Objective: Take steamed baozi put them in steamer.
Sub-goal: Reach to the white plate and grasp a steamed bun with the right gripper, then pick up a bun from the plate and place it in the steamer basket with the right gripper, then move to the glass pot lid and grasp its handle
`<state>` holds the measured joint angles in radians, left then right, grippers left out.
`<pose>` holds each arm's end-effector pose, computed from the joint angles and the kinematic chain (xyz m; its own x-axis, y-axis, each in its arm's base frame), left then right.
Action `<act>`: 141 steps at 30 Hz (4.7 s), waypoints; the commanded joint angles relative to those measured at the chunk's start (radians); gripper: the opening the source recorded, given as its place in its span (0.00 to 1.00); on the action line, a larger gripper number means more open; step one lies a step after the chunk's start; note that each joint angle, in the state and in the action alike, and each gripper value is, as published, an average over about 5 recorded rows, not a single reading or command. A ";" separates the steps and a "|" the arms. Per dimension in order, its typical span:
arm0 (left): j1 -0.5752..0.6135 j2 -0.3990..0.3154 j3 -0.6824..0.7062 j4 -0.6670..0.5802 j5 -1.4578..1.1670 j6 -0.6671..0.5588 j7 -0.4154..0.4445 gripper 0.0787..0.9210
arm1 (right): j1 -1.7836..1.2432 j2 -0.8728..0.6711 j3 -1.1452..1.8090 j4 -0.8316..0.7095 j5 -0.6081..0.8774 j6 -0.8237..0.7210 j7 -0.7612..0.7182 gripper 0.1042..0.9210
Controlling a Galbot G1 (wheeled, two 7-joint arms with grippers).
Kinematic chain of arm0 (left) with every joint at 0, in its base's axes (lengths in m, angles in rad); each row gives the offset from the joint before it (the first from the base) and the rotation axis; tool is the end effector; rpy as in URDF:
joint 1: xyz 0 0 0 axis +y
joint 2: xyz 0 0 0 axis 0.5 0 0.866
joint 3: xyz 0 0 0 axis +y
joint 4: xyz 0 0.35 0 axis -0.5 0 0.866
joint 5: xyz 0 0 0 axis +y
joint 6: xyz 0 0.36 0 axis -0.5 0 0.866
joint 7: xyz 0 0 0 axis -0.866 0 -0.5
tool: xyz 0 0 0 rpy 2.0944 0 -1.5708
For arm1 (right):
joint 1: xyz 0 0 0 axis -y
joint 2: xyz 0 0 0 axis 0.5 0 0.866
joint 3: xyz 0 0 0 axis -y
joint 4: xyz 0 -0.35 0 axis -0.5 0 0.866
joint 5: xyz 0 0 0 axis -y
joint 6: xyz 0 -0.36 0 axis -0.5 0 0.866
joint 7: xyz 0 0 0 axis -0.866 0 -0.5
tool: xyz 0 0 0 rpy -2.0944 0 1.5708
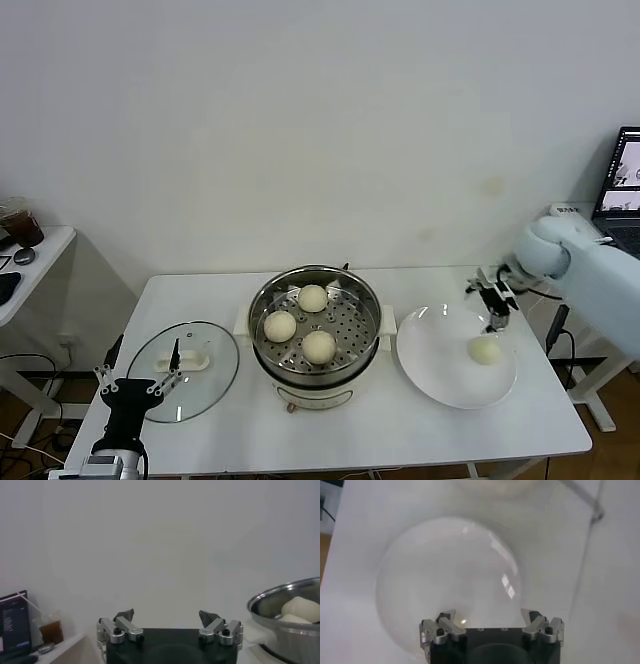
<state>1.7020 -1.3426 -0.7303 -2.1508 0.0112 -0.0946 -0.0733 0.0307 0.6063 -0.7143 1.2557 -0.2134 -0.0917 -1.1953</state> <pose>0.1517 0.0948 -0.2864 -0.9942 -0.0834 -0.0682 -0.1004 0.9464 0.3071 0.5188 -0.1950 -0.1517 -0.2080 -0.0440 0.9771 -0.9635 -0.1630 -0.2125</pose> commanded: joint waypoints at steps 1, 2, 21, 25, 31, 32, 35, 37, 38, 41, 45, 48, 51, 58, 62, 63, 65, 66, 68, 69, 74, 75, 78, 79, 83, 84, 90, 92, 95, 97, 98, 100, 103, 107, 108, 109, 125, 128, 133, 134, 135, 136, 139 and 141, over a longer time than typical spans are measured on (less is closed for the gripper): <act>0.001 0.000 0.000 0.000 0.000 0.000 0.000 0.88 | -0.203 -0.031 0.157 -0.089 -0.093 0.004 0.012 0.88; 0.002 -0.001 0.000 0.000 0.001 0.000 0.000 0.88 | -0.214 -0.020 0.166 -0.096 -0.105 0.005 0.018 0.88; 0.017 -0.011 -0.005 -0.017 0.007 -0.001 0.000 0.88 | -0.254 0.121 0.210 -0.202 -0.211 0.032 0.057 0.88; 0.015 -0.012 -0.002 -0.017 0.009 -0.001 0.000 0.88 | -0.257 0.130 0.211 -0.206 -0.215 0.030 0.064 0.87; 0.014 -0.012 -0.001 -0.017 0.010 -0.001 -0.001 0.88 | -0.256 0.143 0.215 -0.206 -0.220 0.024 0.072 0.79; 0.014 -0.012 -0.001 -0.017 0.009 -0.001 -0.001 0.88 | -0.254 0.145 0.215 -0.205 -0.221 0.023 0.072 0.77; 0.015 -0.013 -0.002 -0.018 0.009 -0.001 -0.001 0.88 | -0.248 0.146 0.213 -0.202 -0.221 0.020 0.071 0.72; 0.015 -0.013 -0.002 -0.018 0.009 -0.002 -0.001 0.88 | -0.243 0.144 0.210 -0.197 -0.220 0.019 0.068 0.67; 0.015 -0.013 -0.002 -0.018 0.009 -0.002 -0.001 0.88 | -0.240 0.143 0.208 -0.195 -0.219 0.018 0.067 0.66; 0.015 -0.013 -0.002 -0.019 0.008 -0.002 -0.001 0.88 | -0.230 0.135 0.197 -0.185 -0.212 0.017 0.060 0.62; 0.013 -0.011 -0.002 -0.020 0.008 -0.001 -0.001 0.88 | -0.191 0.114 0.164 -0.157 -0.175 0.006 0.049 0.59; 0.009 -0.010 -0.001 -0.020 0.008 0.000 -0.001 0.88 | -0.124 0.090 0.109 -0.116 -0.115 -0.012 0.043 0.57; 0.003 -0.005 0.004 -0.019 0.008 0.002 0.000 0.88 | -0.019 0.060 0.028 -0.060 -0.033 -0.038 0.037 0.57; -0.021 0.010 0.019 -0.013 0.005 0.011 0.001 0.88 | 0.362 0.059 -0.237 0.085 0.216 -0.127 0.032 0.57; -0.035 0.017 0.031 -0.009 0.004 0.015 0.001 0.88 | 0.581 0.126 -0.407 0.160 0.353 -0.175 0.047 0.56; -0.037 0.019 0.032 -0.008 0.004 0.015 0.001 0.88 | 0.616 0.145 -0.436 0.180 0.385 -0.188 0.054 0.56; -0.041 0.023 0.033 -0.006 0.003 0.016 0.000 0.88 | 0.672 0.186 -0.490 0.227 0.448 -0.219 0.071 0.56; -0.042 0.025 0.032 -0.005 0.002 0.015 0.000 0.88 | 0.691 0.205 -0.512 0.249 0.477 -0.235 0.081 0.56; -0.044 0.029 0.030 -0.004 0.000 0.015 0.000 0.88 | 0.718 0.248 -0.550 0.288 0.532 -0.270 0.102 0.55; -0.045 0.031 0.028 -0.003 -0.001 0.015 0.000 0.88 | 0.725 0.266 -0.565 0.299 0.553 -0.283 0.110 0.55; -0.046 0.033 0.016 -0.001 -0.004 0.015 0.000 0.88 | 0.698 0.388 -0.610 0.289 0.612 -0.344 0.155 0.54; -0.045 0.033 0.013 -0.003 -0.004 0.015 0.000 0.88 | 0.684 0.411 -0.610 0.276 0.614 -0.354 0.161 0.54; -0.042 0.032 0.005 -0.006 -0.005 0.014 0.000 0.88 | 0.645 0.467 -0.610 0.242 0.615 -0.374 0.173 0.53; -0.041 0.031 0.003 -0.007 -0.006 0.014 0.000 0.88 | 0.631 0.483 -0.612 0.231 0.613 -0.381 0.176 0.53; -0.040 0.028 -0.005 -0.011 -0.010 0.014 0.000 0.88 | 0.565 0.529 -0.619 0.179 0.593 -0.398 0.188 0.53; -0.040 0.028 -0.007 -0.012 -0.011 0.014 0.000 0.88 | 0.548 0.537 -0.617 0.166 0.586 -0.402 0.191 0.53; -0.039 0.027 -0.013 -0.011 -0.017 0.014 0.000 0.88 | 0.465 0.566 -0.607 0.094 0.529 -0.420 0.198 0.54; -0.040 0.026 -0.014 -0.010 -0.018 0.014 0.000 0.88 | 0.449 0.571 -0.606 0.081 0.519 -0.424 0.198 0.54; -0.041 0.026 -0.014 -0.007 -0.018 0.013 0.000 0.88 | 0.434 0.574 -0.604 0.075 0.505 -0.430 0.199 0.54; -0.042 0.026 -0.013 -0.005 -0.019 0.013 0.000 0.88 | 0.426 0.574 -0.602 0.073 0.494 -0.434 0.202 0.54; -0.042 0.025 -0.013 -0.004 -0.019 0.013 0.000 0.88 | 0.423 0.574 -0.600 0.071 0.489 -0.436 0.203 0.54; -0.043 0.024 -0.012 -0.004 -0.019 0.013 0.000 0.88 | 0.418 0.574 -0.597 0.067 0.480 -0.437 0.205 0.55; -0.042 0.022 -0.011 -0.003 -0.018 0.013 0.000 0.88 | 0.411 0.568 -0.591 0.065 0.472 -0.440 0.207 0.55; -0.042 0.021 -0.011 -0.004 -0.018 0.013 0.000 0.88 | 0.408 0.555 -0.584 0.068 0.470 -0.444 0.211 0.55; -0.042 0.020 -0.011 -0.004 -0.018 0.013 0.000 0.88 | 0.407 0.552 -0.583 0.070 0.472 -0.445 0.214 0.55; -0.042 0.019 -0.010 -0.004 -0.017 0.013 0.000 0.88 | 0.405 0.549 -0.580 0.071 0.476 -0.448 0.220 0.55; -0.043 0.017 -0.008 -0.014 -0.016 0.017 0.000 0.88 | 0.451 0.372 -0.470 0.223 0.516 -0.474 0.233 0.88; -0.043 0.019 -0.009 -0.013 -0.019 0.015 0.001 0.88 | 0.435 0.301 -0.407 0.283 0.532 -0.474 0.269 0.88; -0.040 0.019 -0.020 -0.008 -0.031 0.004 0.001 0.88 | 0.295 0.172 -0.218 0.406 0.641 -0.450 0.507 0.88; -0.040 0.019 -0.023 -0.005 -0.033 0.000 0.001 0.88 | 0.245 0.142 -0.166 0.434 0.669 -0.441 0.574 0.88; -0.040 0.019 -0.026 -0.002 -0.035 -0.003 0.000 0.88 | 0.185 0.114 -0.116 0.460 0.699 -0.425 0.648 0.88; -0.040 0.018 -0.029 0.001 -0.036 -0.007 0.000 0.88 | 0.105 0.085 -0.053 0.489 0.739 -0.401 0.736 0.88; -0.040 0.017 -0.036 0.007 -0.038 -0.017 0.000 0.88 | -0.172 0.025 0.157 0.549 0.801 -0.283 0.939 0.88; -0.039 0.016 -0.037 0.010 -0.040 -0.022 0.000 0.88 | -0.360 0.010 0.285 0.566 0.780 -0.187 1.004 0.88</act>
<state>1.6624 -1.3262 -0.7635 -2.1449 -0.0252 -0.1077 -0.0734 0.1906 0.7944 -0.8704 1.6534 0.4438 -0.4753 -0.6084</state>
